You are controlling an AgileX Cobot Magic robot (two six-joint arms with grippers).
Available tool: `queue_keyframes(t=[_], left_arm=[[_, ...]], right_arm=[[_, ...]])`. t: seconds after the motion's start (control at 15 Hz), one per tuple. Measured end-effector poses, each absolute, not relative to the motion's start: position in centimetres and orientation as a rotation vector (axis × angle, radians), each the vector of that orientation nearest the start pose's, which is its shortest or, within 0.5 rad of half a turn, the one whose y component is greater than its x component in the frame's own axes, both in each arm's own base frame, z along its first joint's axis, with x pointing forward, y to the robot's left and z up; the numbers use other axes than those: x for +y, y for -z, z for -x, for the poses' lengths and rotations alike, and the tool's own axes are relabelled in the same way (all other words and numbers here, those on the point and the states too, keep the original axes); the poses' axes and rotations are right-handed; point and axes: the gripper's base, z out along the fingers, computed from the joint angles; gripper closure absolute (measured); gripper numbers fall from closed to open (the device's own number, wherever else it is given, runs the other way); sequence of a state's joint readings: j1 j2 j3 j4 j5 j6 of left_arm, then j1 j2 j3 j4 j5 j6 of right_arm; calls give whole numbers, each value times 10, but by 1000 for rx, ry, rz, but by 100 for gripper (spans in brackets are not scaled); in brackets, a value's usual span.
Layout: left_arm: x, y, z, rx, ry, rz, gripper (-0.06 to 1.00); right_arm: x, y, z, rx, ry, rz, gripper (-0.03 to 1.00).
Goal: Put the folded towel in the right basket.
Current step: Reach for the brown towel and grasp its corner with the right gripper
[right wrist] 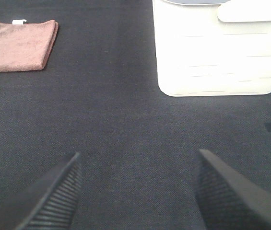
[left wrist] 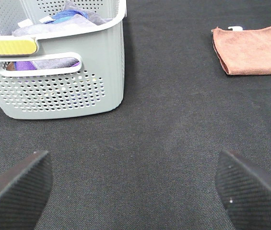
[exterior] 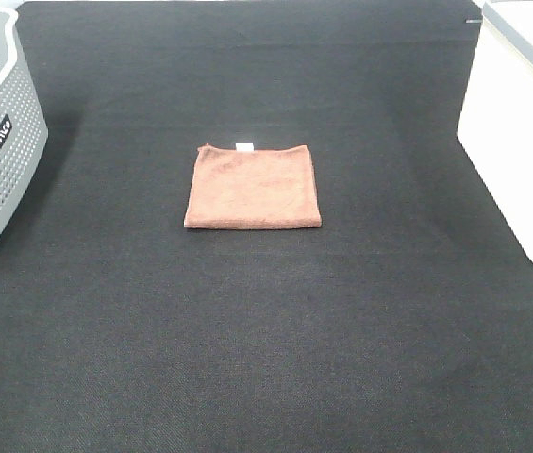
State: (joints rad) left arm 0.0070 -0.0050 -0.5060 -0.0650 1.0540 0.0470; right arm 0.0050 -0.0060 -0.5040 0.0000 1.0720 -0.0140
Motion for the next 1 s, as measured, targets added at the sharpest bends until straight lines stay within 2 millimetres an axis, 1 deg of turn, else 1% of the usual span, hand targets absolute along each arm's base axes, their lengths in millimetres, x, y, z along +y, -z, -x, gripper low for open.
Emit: queue_keyframes(t=[0.87,0.93,1.0], left_arm=[[-5,-280,6,2025,43,-44,7],[-5,-280,6,2025,43,-44,7],[-5,-280,6,2025,43,-44,7]], right_arm=[[0,-277,7,2046,6,19,34],[0,-279,6,2040,6,19,34],[0,-284,3,2022,6,19,34]])
